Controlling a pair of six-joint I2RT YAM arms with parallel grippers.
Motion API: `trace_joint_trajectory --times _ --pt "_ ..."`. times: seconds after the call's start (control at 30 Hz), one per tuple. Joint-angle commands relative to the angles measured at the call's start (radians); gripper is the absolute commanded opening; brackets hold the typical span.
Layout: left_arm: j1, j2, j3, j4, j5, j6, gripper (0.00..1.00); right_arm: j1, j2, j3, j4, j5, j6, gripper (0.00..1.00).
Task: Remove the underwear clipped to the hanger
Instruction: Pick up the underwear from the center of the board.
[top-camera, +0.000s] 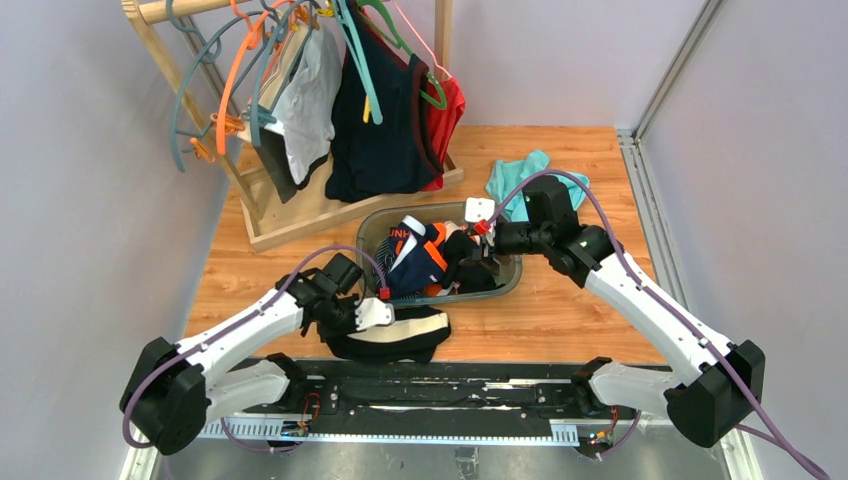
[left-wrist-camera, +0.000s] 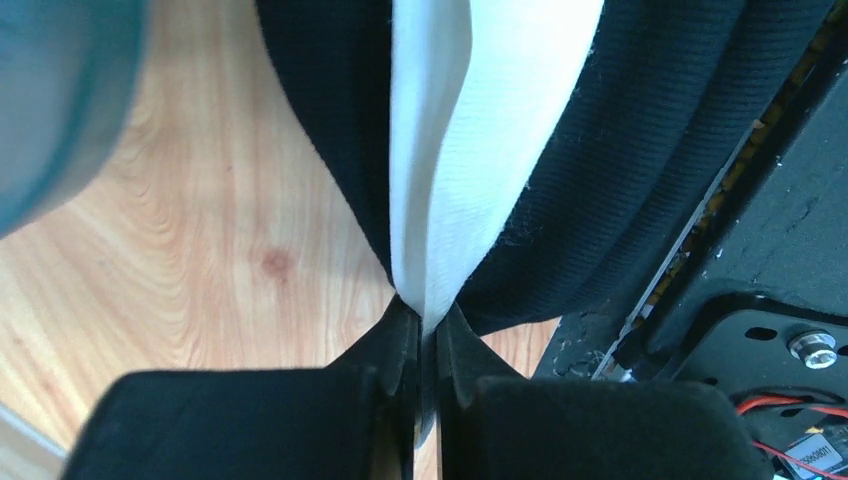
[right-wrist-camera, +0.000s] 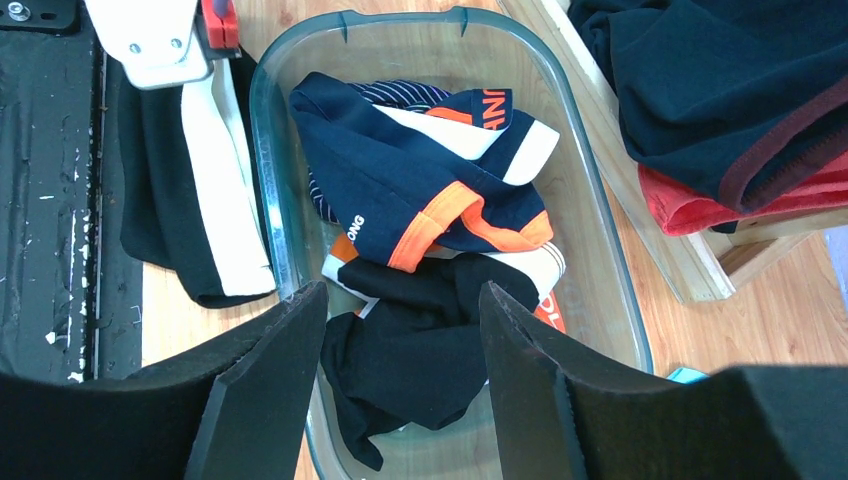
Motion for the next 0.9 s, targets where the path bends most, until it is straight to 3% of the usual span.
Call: trace_joint_trajectory --times 0.0,0.17,0.33,0.5,0.67,0.87 --pt "-0.006 -0.066 0.083 -0.077 0.008 0.0 0.01 0.016 -0.016 -0.011 0.003 0.015 -0.018 0.59" --pt "-0.006 -0.127 0.247 -0.282 0.038 0.001 0.0 0.016 -0.017 -0.01 0.002 0.026 -0.021 0.58" --pt "-0.007 -0.165 0.437 -0.383 0.118 -0.013 0.0 0.015 -0.024 -0.005 0.002 0.025 -0.011 0.58" --pt "-0.006 -0.169 0.662 -0.383 0.235 -0.051 0.0 -0.002 -0.036 0.006 0.024 0.034 0.049 0.57" --pt "-0.006 -0.072 0.92 -0.372 0.341 -0.141 0.0 -0.041 -0.054 0.005 0.066 0.072 0.125 0.57" --pt "-0.006 0.062 1.112 -0.232 0.251 -0.321 0.0 -0.108 -0.08 -0.002 0.115 0.12 0.205 0.57"
